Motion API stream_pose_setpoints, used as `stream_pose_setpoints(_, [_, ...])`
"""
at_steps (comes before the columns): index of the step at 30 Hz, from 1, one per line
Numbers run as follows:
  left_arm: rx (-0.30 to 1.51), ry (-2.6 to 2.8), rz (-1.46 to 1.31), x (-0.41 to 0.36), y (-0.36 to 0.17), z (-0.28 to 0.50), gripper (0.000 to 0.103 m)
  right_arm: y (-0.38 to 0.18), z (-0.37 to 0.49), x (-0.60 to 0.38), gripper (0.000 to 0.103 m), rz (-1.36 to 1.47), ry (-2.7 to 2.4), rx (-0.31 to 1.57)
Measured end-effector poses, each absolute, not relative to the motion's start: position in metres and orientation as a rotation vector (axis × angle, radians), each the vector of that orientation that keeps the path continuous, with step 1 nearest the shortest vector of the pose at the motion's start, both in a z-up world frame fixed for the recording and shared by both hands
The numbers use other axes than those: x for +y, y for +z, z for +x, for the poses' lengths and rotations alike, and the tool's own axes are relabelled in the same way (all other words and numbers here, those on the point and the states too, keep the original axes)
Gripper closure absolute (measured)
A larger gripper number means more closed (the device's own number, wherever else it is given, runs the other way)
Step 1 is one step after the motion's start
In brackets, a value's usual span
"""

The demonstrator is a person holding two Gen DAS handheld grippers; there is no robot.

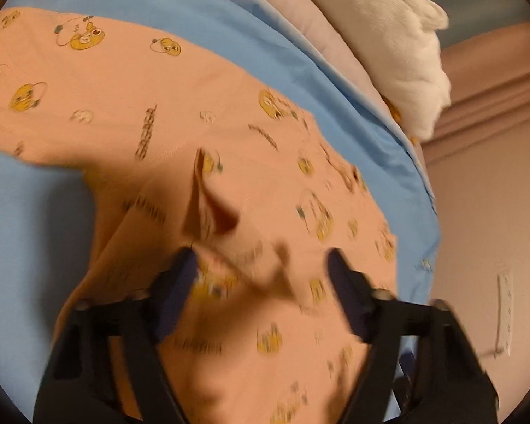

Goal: Fold small clothes
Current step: 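Fold the held sleeve across the shirt body with the right gripper, then grasp the other sleeve cuff with the left gripper and fold it across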

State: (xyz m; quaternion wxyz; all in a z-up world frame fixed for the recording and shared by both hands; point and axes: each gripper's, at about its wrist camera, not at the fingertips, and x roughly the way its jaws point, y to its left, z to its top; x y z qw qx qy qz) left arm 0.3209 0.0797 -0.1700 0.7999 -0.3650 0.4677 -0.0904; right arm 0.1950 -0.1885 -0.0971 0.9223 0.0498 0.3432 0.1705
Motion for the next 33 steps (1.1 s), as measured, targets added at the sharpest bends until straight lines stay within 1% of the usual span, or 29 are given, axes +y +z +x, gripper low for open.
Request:
stream_pose_setpoints(1, [0.986, -0.177, -0.777, 0.08, -0.17, 0.326, 0.082, -0.097, 0.194, -0.193, 0.043, 0.118, 0.338, 0.7])
stream_pose_setpoints(2, [0.979, -0.165, -0.764, 0.08, -0.171, 0.332, 0.099, -0.098, 0.192, -0.197, 0.043, 0.133, 0.324, 0.695])
stream_pose_setpoints(3, [0.971, -0.152, -0.755, 0.08, -0.171, 0.336, 0.096, -0.099, 0.19, -0.202, 0.043, 0.148, 0.306, 0.692])
stream_pose_setpoints(6, [0.844, -0.12, -0.725, 0.087, -0.155, 0.325, 0.096, -0.104, 0.194, -0.216, 0.043, 0.17, 0.26, 0.704])
stream_pose_setpoints(8, [0.793, -0.091, -0.687, 0.095, -0.145, 0.316, 0.096, -0.104, 0.197, -0.229, 0.043, 0.174, 0.24, 0.712])
stream_pose_setpoints(12, [0.813, -0.039, -0.654, 0.107, -0.146, 0.313, 0.095, -0.101, 0.208, -0.238, 0.043, 0.2, 0.238, 0.698])
stream_pose_setpoints(13, [0.809, -0.024, -0.656, 0.11, -0.148, 0.312, 0.091, -0.099, 0.216, -0.237, 0.043, 0.215, 0.25, 0.686])
stream_pose_setpoints(14, [0.818, 0.012, -0.654, 0.116, -0.15, 0.312, 0.091, -0.098, 0.221, -0.237, 0.043, 0.226, 0.257, 0.679])
stream_pose_setpoints(16, [0.818, 0.061, -0.666, 0.126, -0.154, 0.309, 0.096, -0.098, 0.243, -0.234, 0.043, 0.259, 0.246, 0.683])
stream_pose_setpoints(17, [0.818, 0.057, -0.675, 0.131, -0.155, 0.308, 0.092, -0.1, 0.253, -0.232, 0.043, 0.276, 0.242, 0.689])
stream_pose_setpoints(18, [0.842, 0.032, -0.67, 0.132, -0.157, 0.31, 0.067, -0.102, 0.268, -0.229, 0.043, 0.291, 0.226, 0.702])
stream_pose_setpoints(19, [0.888, 0.009, -0.659, 0.13, -0.161, 0.314, 0.051, -0.105, 0.276, -0.228, 0.046, 0.304, 0.227, 0.71])
stream_pose_setpoints(20, [0.902, -0.026, -0.668, 0.131, -0.161, 0.313, 0.047, -0.108, 0.284, -0.224, 0.053, 0.309, 0.246, 0.714])
stream_pose_setpoints(21, [0.89, -0.029, -0.664, 0.134, -0.158, 0.309, 0.046, -0.112, 0.291, -0.218, 0.056, 0.292, 0.258, 0.719])
stream_pose_setpoints(22, [0.885, -0.021, -0.653, 0.137, -0.155, 0.305, 0.046, -0.116, 0.296, -0.214, 0.065, 0.26, 0.248, 0.733])
stream_pose_setpoints(23, [0.877, -0.019, -0.656, 0.144, -0.151, 0.3, 0.046, -0.123, 0.304, -0.206, 0.08, 0.184, 0.206, 0.771])
stream_pose_setpoints(24, [0.867, -0.024, -0.678, 0.154, -0.148, 0.294, 0.046, -0.131, 0.311, -0.201, 0.085, 0.103, 0.146, 0.815])
stream_pose_setpoints(25, [0.853, -0.022, -0.694, 0.165, -0.145, 0.286, 0.046, -0.138, 0.316, -0.2, 0.087, 0.045, 0.093, 0.85])
stream_pose_setpoints(26, [0.845, -0.012, -0.695, 0.173, -0.142, 0.282, 0.046, -0.145, 0.321, -0.203, 0.095, 0.005, 0.053, 0.877])
stream_pose_setpoints(28, [0.824, 0.043, -0.691, 0.199, -0.138, 0.269, 0.04, -0.144, 0.324, -0.211, 0.095, -0.003, 0.029, 0.88])
stream_pose_setpoints(30, [0.808, 0.098, -0.714, 0.223, -0.139, 0.258, 0.035, -0.139, 0.325, -0.213, 0.095, -0.082, -0.097, 0.869])
stream_pose_setpoints(31, [0.806, 0.125, -0.741, 0.237, -0.143, 0.254, 0.034, -0.137, 0.324, -0.22, 0.095, -0.078, -0.129, 0.866])
stream_pose_setpoints(33, [0.808, 0.173, -0.833, 0.263, -0.153, 0.249, 0.034, -0.129, 0.317, -0.235, 0.094, 0.053, -0.085, 0.867])
